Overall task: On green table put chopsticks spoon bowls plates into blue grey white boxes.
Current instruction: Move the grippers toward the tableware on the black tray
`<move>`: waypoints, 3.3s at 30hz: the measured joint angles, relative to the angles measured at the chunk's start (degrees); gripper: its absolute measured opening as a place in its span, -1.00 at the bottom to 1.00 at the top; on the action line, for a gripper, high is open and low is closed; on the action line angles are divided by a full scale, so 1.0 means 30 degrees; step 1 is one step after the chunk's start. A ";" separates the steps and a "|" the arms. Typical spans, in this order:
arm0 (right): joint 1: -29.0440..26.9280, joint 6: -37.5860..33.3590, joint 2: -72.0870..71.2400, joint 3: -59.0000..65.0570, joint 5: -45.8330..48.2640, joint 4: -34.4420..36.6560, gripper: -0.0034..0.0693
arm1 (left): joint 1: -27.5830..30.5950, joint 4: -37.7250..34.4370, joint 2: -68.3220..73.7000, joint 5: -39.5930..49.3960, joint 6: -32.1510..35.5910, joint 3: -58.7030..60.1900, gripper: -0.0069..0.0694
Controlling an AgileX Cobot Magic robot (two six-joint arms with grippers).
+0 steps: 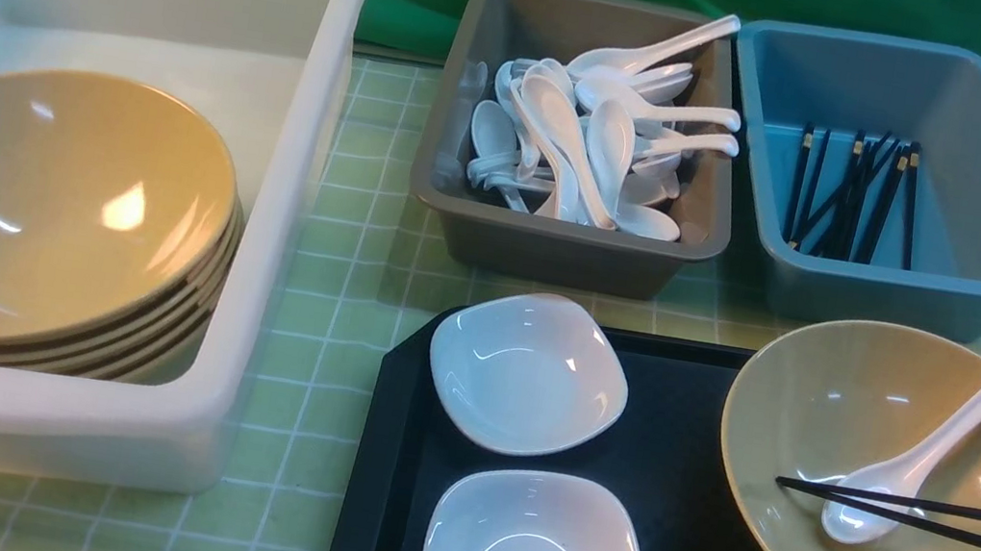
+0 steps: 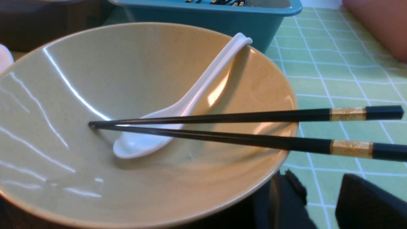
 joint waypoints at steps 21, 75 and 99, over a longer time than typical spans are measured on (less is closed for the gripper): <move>0.0000 0.0000 0.0000 0.0000 0.0000 0.0000 -0.24 | 0.0000 0.0000 0.0000 0.0000 0.0000 0.0000 -0.82; 0.0000 0.0636 1.1639 -1.6974 0.1138 0.0148 -0.24 | 0.0000 -0.0230 1.0579 0.2734 -0.5038 -1.5491 -0.82; 0.7726 -0.8488 2.7411 -2.1974 1.7130 -0.1995 -0.06 | -0.6354 -1.5356 1.5649 0.9128 0.9296 -1.2522 -0.82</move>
